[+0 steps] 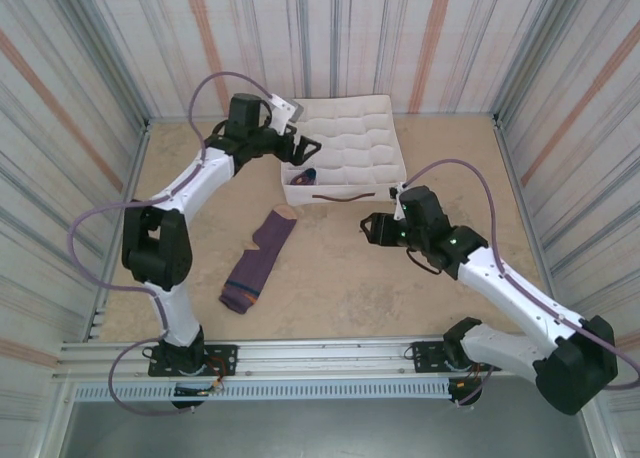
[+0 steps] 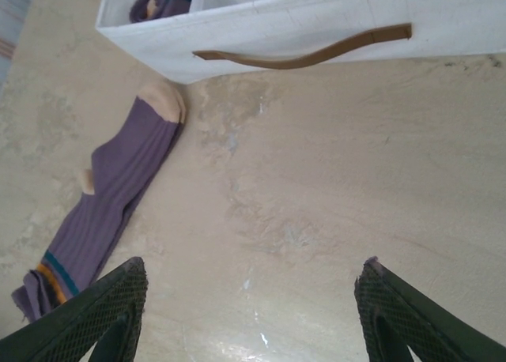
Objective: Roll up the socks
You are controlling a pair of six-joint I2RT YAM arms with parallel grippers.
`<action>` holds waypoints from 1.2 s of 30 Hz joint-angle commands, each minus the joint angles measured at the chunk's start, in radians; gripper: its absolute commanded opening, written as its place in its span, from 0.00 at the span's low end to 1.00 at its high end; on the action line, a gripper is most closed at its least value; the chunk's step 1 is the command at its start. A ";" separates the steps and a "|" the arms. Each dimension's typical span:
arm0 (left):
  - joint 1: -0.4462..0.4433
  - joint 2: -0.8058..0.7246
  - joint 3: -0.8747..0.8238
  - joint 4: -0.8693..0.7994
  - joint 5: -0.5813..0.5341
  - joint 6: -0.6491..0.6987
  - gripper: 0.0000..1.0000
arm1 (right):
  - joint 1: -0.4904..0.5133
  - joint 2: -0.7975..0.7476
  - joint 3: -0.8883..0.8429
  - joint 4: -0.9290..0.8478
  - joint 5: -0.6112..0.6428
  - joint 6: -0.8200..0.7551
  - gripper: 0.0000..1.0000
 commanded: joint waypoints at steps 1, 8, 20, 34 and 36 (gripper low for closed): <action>0.017 -0.044 0.003 -0.124 -0.058 -0.159 0.99 | 0.014 0.036 0.036 0.017 0.007 0.013 0.75; 0.045 -0.157 -0.210 -0.148 0.013 -0.380 0.98 | 0.030 0.146 0.053 0.058 0.025 0.028 0.85; -0.001 -0.290 -0.578 -0.190 -0.082 -0.410 0.94 | 0.048 0.229 0.032 0.087 0.071 0.106 0.88; -0.147 -0.146 -0.722 -0.061 -0.126 -0.454 0.91 | 0.049 0.189 -0.025 0.050 0.118 0.157 0.87; -0.179 -0.128 -0.721 -0.050 -0.119 -0.472 0.90 | 0.046 0.179 -0.022 0.025 0.139 0.162 0.87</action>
